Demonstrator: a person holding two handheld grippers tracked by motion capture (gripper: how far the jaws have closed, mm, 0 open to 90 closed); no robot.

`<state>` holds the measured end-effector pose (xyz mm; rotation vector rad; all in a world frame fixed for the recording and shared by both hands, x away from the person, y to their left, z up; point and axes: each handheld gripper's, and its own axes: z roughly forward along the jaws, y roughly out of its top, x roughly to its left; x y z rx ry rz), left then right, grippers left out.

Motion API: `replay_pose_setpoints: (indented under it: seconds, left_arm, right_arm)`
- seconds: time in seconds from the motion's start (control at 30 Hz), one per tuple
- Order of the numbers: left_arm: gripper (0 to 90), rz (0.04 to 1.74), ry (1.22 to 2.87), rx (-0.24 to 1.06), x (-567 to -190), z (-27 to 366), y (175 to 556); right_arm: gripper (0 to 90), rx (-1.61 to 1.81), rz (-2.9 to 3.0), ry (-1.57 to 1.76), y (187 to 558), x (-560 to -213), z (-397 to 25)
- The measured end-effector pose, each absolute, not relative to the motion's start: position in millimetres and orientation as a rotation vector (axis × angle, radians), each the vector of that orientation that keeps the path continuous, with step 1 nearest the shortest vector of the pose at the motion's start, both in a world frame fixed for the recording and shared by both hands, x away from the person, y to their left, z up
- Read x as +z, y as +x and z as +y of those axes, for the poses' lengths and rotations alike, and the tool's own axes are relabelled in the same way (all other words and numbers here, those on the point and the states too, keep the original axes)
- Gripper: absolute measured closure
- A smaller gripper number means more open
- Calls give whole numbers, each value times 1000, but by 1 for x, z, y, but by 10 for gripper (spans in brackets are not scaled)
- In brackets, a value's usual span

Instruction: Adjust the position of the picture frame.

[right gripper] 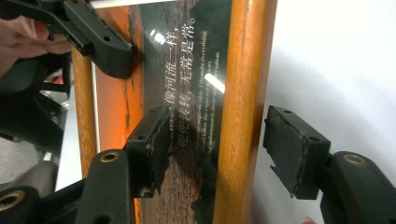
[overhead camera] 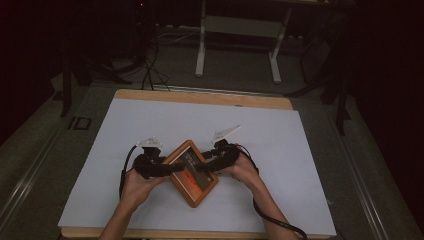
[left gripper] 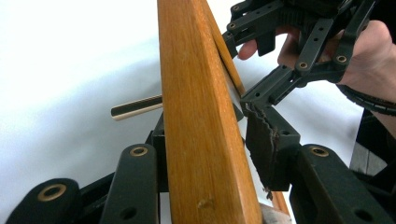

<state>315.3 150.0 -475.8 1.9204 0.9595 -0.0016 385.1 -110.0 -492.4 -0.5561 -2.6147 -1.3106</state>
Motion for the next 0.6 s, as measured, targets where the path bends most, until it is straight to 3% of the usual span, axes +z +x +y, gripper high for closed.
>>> replay_pose_setpoints:
  seconds: [0.6]
  left_arm:
    - [608, 870, 1977, -3, -456, 128, 349]
  right_arm:
    - [428, -1406, -2647, -609, 382, -484, -133]
